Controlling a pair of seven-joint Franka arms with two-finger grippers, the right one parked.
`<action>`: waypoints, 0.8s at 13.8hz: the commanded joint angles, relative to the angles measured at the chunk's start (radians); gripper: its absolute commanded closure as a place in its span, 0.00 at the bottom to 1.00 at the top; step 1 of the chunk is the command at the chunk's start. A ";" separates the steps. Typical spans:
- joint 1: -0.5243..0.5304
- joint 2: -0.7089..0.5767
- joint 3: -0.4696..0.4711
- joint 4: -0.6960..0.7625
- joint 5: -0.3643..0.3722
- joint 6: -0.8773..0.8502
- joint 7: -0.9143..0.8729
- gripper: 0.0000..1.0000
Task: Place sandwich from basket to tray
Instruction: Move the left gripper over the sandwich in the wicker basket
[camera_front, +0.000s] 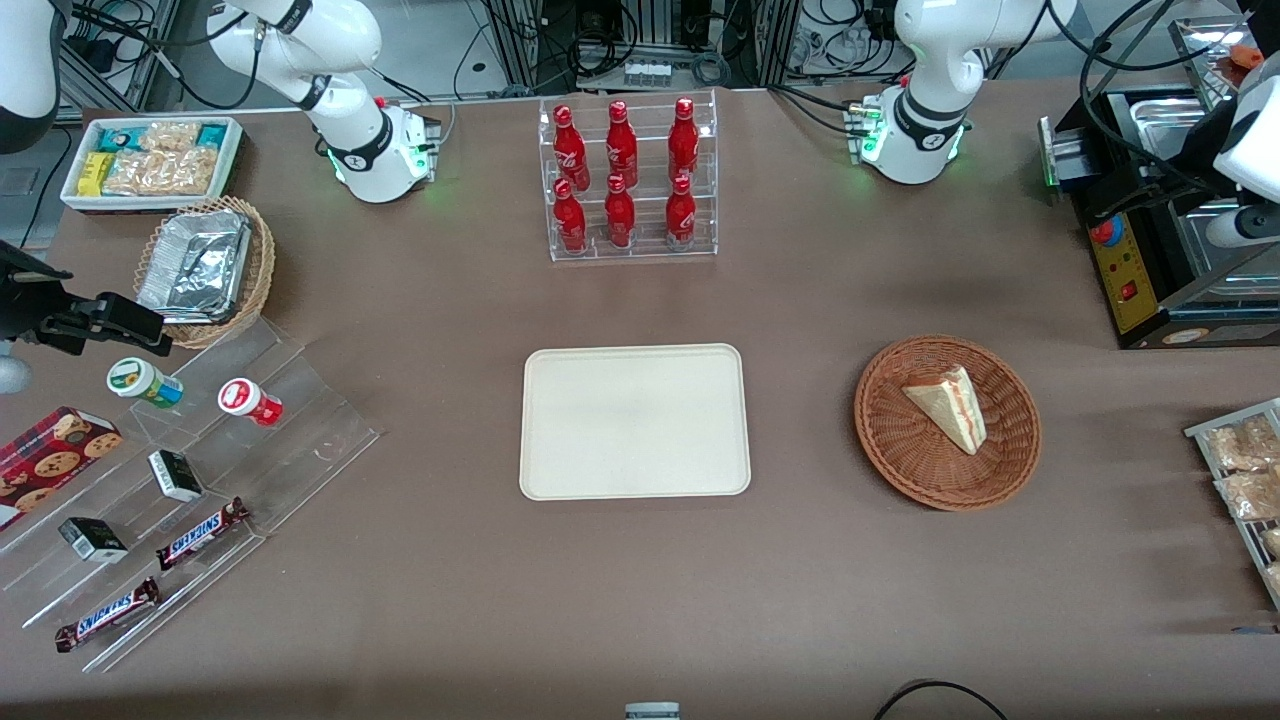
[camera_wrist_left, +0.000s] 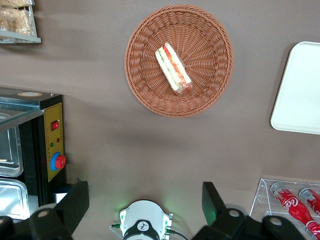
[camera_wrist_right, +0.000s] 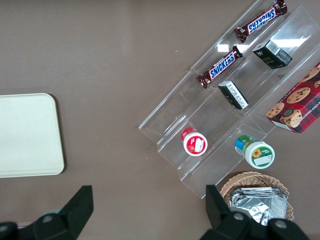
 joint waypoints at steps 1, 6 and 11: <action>-0.010 0.014 0.008 0.035 -0.006 -0.044 0.029 0.00; -0.001 0.079 0.010 0.030 0.023 -0.013 0.037 0.00; 0.004 0.123 0.010 -0.125 0.043 0.228 -0.128 0.00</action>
